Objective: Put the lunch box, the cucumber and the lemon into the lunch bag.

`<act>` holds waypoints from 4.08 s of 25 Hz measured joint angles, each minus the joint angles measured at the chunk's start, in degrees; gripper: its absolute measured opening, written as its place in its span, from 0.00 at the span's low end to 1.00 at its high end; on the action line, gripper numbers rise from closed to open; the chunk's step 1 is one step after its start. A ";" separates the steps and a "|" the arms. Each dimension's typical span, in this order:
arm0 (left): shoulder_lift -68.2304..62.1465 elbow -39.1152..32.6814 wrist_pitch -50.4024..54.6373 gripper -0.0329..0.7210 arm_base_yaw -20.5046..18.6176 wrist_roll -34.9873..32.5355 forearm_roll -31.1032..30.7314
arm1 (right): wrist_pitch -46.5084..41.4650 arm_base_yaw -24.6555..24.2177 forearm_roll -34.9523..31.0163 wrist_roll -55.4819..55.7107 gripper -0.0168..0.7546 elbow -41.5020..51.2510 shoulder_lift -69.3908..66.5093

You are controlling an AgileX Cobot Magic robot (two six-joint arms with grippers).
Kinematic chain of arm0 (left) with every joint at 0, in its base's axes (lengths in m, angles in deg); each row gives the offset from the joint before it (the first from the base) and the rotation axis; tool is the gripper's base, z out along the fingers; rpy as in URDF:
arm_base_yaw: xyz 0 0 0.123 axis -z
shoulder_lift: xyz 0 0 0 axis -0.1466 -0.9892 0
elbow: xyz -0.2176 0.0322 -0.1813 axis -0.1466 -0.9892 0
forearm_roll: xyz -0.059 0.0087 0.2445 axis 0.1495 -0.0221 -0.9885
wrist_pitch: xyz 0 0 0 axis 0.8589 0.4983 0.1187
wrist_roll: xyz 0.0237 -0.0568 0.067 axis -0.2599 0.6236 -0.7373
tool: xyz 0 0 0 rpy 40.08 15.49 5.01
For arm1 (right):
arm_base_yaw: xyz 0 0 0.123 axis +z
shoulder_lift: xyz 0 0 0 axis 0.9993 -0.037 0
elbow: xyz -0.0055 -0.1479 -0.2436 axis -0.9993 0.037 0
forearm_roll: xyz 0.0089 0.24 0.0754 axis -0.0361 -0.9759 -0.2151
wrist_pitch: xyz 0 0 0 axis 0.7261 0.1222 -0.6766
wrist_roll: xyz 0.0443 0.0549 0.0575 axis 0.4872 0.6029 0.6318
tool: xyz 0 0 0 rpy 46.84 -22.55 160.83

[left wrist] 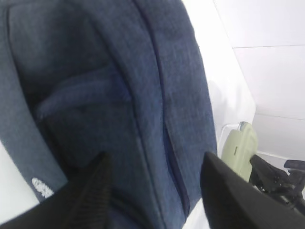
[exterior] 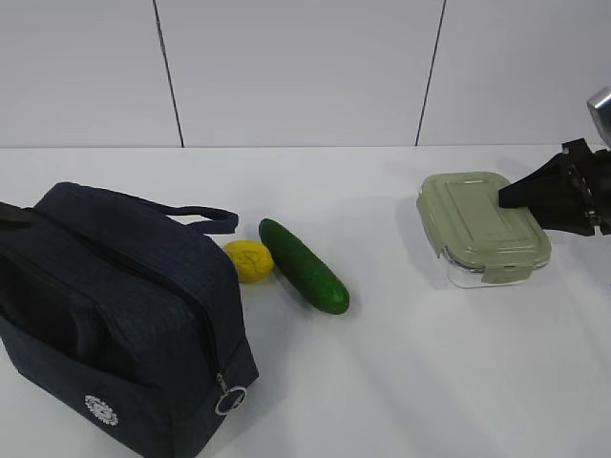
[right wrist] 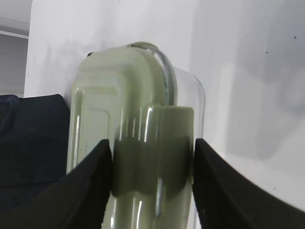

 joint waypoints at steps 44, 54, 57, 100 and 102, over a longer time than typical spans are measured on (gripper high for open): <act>-18.28 19.17 8.92 0.04 6.88 -4.07 -20.91 | 0.00 0.13 -0.08 2.85 0.53 0.00 3.32; -21.00 27.09 18.03 0.04 6.88 1.73 -32.34 | -0.11 3.34 0.47 6.38 0.53 0.00 7.34; -22.62 27.56 18.61 0.04 6.88 2.12 -32.59 | -0.45 4.12 1.00 8.01 0.53 0.11 8.78; -25.19 31.31 19.08 0.04 8.53 4.42 -30.50 | -2.93 38.86 6.38 27.04 0.53 -13.68 14.85; -25.19 31.31 18.73 0.04 8.53 4.42 -30.38 | -1.78 39.58 6.38 27.17 0.53 -13.68 14.85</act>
